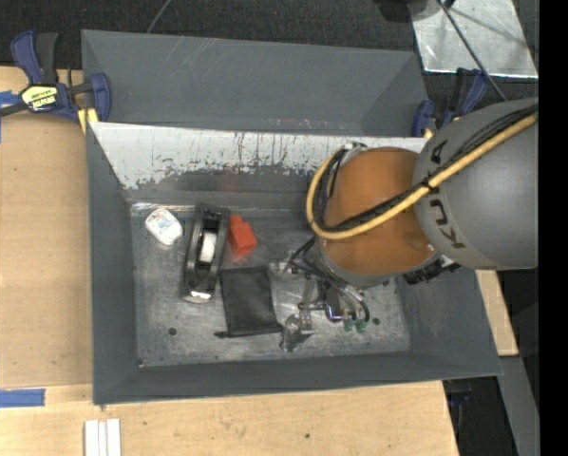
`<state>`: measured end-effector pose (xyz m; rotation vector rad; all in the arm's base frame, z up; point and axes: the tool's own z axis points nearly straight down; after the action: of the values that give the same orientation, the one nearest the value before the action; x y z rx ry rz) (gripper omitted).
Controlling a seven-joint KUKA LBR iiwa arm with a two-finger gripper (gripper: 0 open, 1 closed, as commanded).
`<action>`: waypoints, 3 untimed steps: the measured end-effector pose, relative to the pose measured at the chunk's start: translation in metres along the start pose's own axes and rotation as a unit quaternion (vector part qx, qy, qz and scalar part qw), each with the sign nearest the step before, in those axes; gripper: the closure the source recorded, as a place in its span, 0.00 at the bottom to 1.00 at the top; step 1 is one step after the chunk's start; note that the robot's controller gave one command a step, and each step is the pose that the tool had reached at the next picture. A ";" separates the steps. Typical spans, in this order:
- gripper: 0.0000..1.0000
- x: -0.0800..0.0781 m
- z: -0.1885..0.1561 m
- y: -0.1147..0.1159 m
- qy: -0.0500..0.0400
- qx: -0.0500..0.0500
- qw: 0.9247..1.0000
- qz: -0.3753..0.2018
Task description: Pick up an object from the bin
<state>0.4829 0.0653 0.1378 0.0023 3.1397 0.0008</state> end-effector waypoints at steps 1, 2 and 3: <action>0.00 -0.002 0.063 0.027 -0.003 0.000 1.000 -0.030; 1.00 -0.008 0.059 0.028 -0.013 -0.002 1.000 -0.029; 1.00 -0.014 0.062 0.028 -0.007 -0.001 1.000 -0.030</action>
Offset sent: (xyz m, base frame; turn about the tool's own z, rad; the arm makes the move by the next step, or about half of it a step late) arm -0.0004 0.0272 -0.0647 -0.0605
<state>0.4966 0.0934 0.0760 -0.0924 3.1237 0.0043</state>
